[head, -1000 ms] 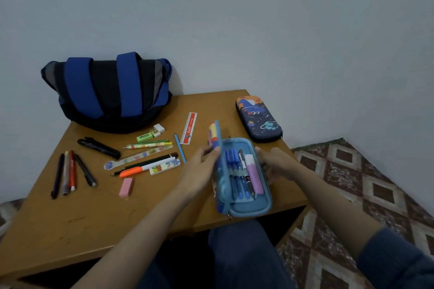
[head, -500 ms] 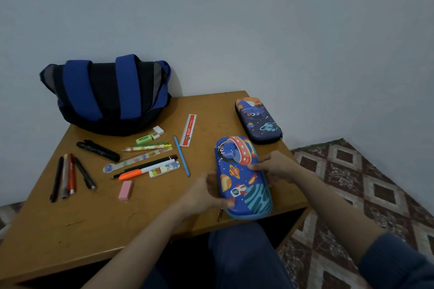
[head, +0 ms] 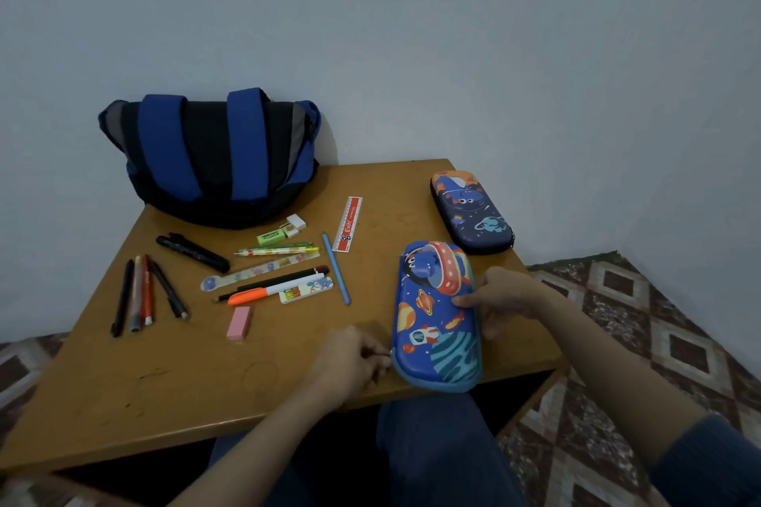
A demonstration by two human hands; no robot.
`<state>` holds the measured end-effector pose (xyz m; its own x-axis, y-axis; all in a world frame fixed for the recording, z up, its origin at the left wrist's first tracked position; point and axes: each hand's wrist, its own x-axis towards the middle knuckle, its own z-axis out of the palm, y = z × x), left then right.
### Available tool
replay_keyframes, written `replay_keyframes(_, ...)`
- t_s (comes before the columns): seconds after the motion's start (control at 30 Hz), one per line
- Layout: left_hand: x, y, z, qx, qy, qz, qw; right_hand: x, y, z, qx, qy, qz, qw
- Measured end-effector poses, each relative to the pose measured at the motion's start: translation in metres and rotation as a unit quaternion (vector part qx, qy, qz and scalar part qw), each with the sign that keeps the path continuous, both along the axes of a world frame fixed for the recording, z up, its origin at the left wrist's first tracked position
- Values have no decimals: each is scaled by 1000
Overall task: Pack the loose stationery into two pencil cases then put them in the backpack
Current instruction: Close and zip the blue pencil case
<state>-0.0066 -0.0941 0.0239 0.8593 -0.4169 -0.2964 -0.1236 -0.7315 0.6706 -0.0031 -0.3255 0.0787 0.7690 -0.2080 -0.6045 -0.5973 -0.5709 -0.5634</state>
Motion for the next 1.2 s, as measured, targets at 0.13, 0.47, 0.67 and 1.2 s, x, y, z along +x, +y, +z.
replay_keyframes(0.13, 28, 29, 16, 91, -94, -23, 991, 3, 25, 22, -237, -5, 176, 955)
replay_keyframes(0.47, 63, 47, 8, 114, -209, 29, 971, 52, 97, 25, -194, -10, 448, 872)
replay_keyframes(0.67, 60, 52, 3, 114, -235, 38, 965, 61, 90, 6, -330, 23, 509, 794)
replay_keyframes(1.2, 33, 51, 1, 96, -251, 46, 962, 61, 85, -3, -368, -49, 334, 866)
